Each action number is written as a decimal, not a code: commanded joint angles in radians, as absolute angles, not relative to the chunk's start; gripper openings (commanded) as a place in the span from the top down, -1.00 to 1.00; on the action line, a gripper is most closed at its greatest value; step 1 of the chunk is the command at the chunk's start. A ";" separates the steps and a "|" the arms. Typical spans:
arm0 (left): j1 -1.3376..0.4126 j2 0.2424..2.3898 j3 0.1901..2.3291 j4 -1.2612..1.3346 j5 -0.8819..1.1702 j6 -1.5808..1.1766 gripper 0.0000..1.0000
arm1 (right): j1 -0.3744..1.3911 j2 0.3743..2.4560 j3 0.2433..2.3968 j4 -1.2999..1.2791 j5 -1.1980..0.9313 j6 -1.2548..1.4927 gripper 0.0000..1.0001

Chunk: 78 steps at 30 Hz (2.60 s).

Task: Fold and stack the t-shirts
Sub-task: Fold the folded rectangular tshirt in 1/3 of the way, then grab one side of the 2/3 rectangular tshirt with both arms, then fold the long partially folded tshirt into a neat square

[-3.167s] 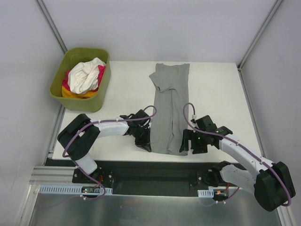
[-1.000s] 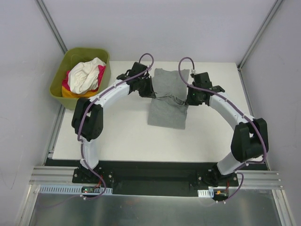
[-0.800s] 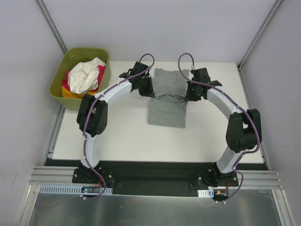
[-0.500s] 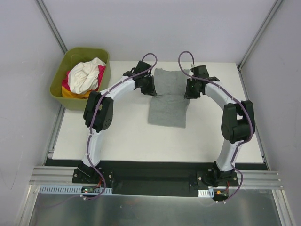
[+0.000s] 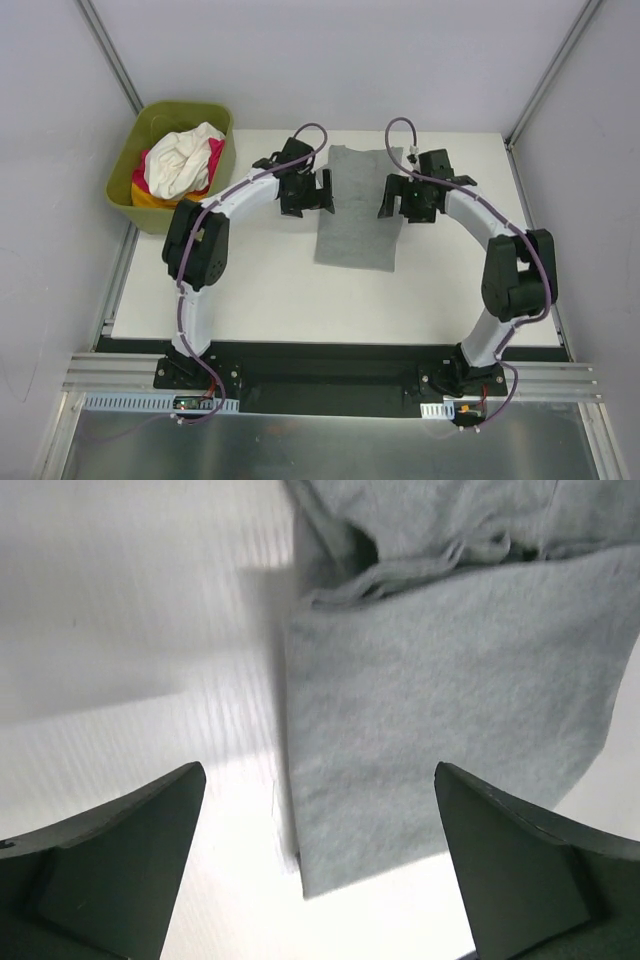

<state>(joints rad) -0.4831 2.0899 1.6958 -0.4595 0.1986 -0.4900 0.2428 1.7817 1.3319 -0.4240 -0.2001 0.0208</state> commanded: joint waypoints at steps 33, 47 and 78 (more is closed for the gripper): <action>-0.318 1.032 0.699 -0.597 -0.031 -0.758 -0.99 | 0.785 1.805 1.184 -0.449 0.141 -0.615 -0.23; -0.272 1.020 0.745 -0.630 -0.072 -0.721 -0.99 | 0.810 1.677 1.178 -0.594 -0.195 -0.410 0.99; -0.249 1.104 0.822 -0.635 -0.089 -0.690 -0.99 | 0.540 1.833 1.767 -1.117 -0.595 -0.417 0.99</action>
